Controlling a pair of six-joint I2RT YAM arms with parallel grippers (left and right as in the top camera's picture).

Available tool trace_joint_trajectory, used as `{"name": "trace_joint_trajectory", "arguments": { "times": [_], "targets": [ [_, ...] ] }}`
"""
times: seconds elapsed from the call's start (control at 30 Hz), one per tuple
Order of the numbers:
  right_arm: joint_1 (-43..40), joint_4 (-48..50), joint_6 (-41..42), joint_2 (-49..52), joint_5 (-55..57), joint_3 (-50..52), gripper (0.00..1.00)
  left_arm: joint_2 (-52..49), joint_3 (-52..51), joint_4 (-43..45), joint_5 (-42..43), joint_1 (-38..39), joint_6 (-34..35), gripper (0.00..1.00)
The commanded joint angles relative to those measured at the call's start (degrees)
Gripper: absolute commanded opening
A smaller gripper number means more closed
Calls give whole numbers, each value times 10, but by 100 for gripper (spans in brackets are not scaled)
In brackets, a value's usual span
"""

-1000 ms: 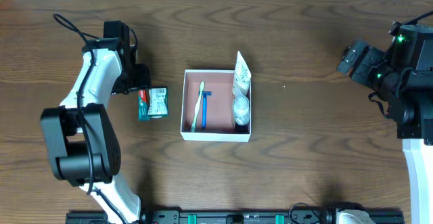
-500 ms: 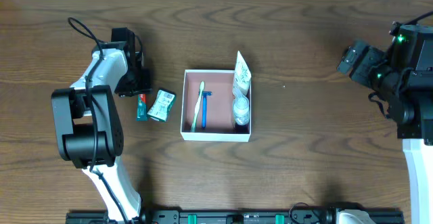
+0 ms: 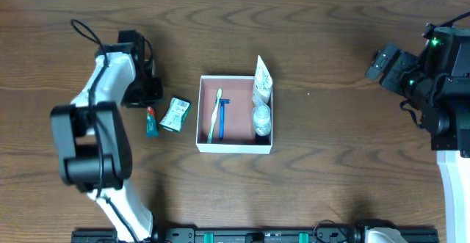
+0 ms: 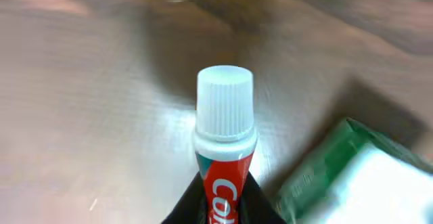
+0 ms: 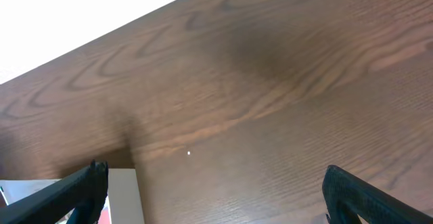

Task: Pack container
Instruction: 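Grasp the Colgate toothpaste tube with the left gripper, then place the toothpaste tube into the box and release it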

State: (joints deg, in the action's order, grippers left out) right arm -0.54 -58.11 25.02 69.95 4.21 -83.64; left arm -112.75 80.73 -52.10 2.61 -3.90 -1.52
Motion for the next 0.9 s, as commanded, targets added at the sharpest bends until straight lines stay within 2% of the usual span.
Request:
{"name": "trace_joint_trajectory", "arguments": {
  "times": [0.0, 0.17, 0.3, 0.53, 0.87],
  "targets": [
    [-3, -1, -2, 1, -2, -5, 99, 92, 19, -21, -2, 14, 12, 11],
    [-3, -1, -2, 1, -2, -5, 99, 193, 19, -52, 22, 74, 52, 11],
    [-3, -1, -2, 1, -2, -5, 99, 226, 19, -44, 28, 155, 82, 11],
    [-3, -1, -2, 1, -2, -5, 99, 199, -15, 8, 3, 263, 153, 11],
    [-3, -1, -2, 1, -2, -5, 99, 92, -38, 77, -2, 308, 167, 12]
  ]
}}
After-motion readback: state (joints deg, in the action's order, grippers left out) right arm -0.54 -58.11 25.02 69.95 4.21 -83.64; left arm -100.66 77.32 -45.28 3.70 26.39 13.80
